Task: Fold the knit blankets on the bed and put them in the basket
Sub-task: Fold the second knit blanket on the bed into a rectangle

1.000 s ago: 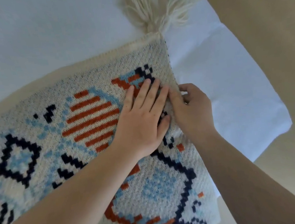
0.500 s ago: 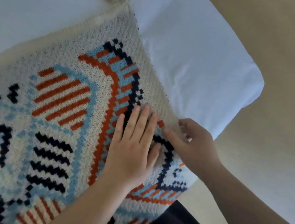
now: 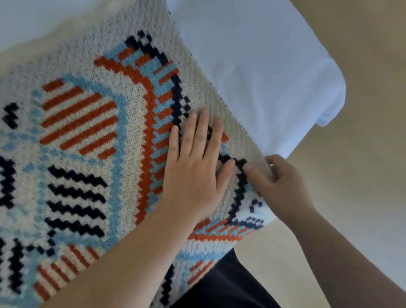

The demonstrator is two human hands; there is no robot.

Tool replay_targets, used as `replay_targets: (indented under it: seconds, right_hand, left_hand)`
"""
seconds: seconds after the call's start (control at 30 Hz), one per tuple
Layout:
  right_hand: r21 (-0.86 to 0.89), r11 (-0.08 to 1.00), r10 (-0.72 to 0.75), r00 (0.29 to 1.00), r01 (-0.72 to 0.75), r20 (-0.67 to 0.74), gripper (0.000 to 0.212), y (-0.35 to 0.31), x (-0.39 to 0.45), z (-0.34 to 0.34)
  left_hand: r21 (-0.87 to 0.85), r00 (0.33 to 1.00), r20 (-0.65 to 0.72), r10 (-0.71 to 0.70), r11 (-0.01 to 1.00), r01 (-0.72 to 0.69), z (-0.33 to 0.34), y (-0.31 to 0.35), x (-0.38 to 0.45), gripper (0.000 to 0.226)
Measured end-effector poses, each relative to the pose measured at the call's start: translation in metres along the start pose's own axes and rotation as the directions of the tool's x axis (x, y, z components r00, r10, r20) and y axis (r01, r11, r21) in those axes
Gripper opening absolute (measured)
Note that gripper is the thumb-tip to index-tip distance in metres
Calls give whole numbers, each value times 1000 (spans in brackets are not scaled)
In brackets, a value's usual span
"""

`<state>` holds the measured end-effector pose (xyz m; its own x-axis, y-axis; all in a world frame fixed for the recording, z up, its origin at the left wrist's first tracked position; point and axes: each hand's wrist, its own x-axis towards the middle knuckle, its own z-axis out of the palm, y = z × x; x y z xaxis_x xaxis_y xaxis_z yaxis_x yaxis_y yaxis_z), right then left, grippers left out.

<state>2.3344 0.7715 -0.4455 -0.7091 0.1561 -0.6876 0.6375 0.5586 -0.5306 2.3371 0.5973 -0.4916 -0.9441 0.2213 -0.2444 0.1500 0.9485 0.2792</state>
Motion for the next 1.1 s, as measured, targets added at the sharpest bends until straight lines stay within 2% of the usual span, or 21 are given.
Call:
replay_targets:
  seconds: [0.07, 0.13, 0.2, 0.3, 0.37, 0.47, 0.53, 0.6, 0.63, 0.7, 0.8, 0.87, 0.93, 1.0, 1.1]
  right_hand:
    - [188, 977, 73, 988, -99, 139, 35, 16, -8, 7]
    - [203, 967, 124, 981, -154, 152, 35, 34, -11, 3]
    - [107, 985, 135, 991, -135, 4, 37, 44, -5, -7]
    - [-94, 994, 21, 962, -48, -271, 46, 44, 8, -25]
    - [-156, 987, -19, 954, -30, -301, 45, 40, 10, -27]
    - [-326, 942, -15, 966, -73, -259, 40, 42, 5, -8]
    - [-422, 906, -189, 930, 42, -314, 43, 43, -8, 16]
    - [-553, 791, -484, 821, 261, -303, 49, 33, -28, 49]
    - [-616, 688, -624, 746, 384, -232, 49, 25, -37, 66]
    - [-624, 492, -770, 638, 607, 14, 51, 0, -58, 108]
    - [-546, 214, -772, 483, 810, 414, 56, -29, -85, 184]
    - [-470, 80, -704, 384, 879, 598, 57, -39, -105, 232]
    - [-423, -16, -653, 311, 906, 691, 60, -44, -125, 274]
    - [-416, -85, -616, 280, 905, 736, 65, -47, -143, 310]
    - [-381, -215, -552, 210, 899, 807, 72, -50, -174, 363]
  left_hand:
    - [-12, 1000, -24, 15, 1000, -15, -2, -3, -5, 70]
    - [-9, 999, -30, 35, 999, -35, -2, -5, -13, 69]
    - [10, 998, -12, 64, 998, -64, 0, -7, -24, 69]
    - [37, 994, 17, 110, 993, -111, 6, -13, -43, 69]
    - [52, 992, 26, 125, 991, -126, 10, -18, -57, 69]
    - [51, 992, 33, 120, 991, -122, 12, -27, -87, 69]
    - [45, 996, 36, 83, 995, -85, 12, -41, -116, 69]
    - [22, 999, 33, -24, 999, 23, 10, -63, -152, 68]
    - [18, 994, 37, -100, 995, 99, 8, -77, -171, 68]
    - [32, 962, 48, -267, 964, 266, 4, -106, -210, 71]
    - [8, 897, 26, -442, 897, 442, 1, -145, -270, 75]
    - [-36, 852, 0, -523, 852, 523, 1, -163, -307, 76]
    - [-86, 798, -36, -602, 797, 597, 5, -179, -344, 76]
    - [-112, 724, -56, -687, 725, 680, 12, -195, -386, 77]
    - [-171, 564, -37, -825, 561, 810, 25, -211, -456, 79]
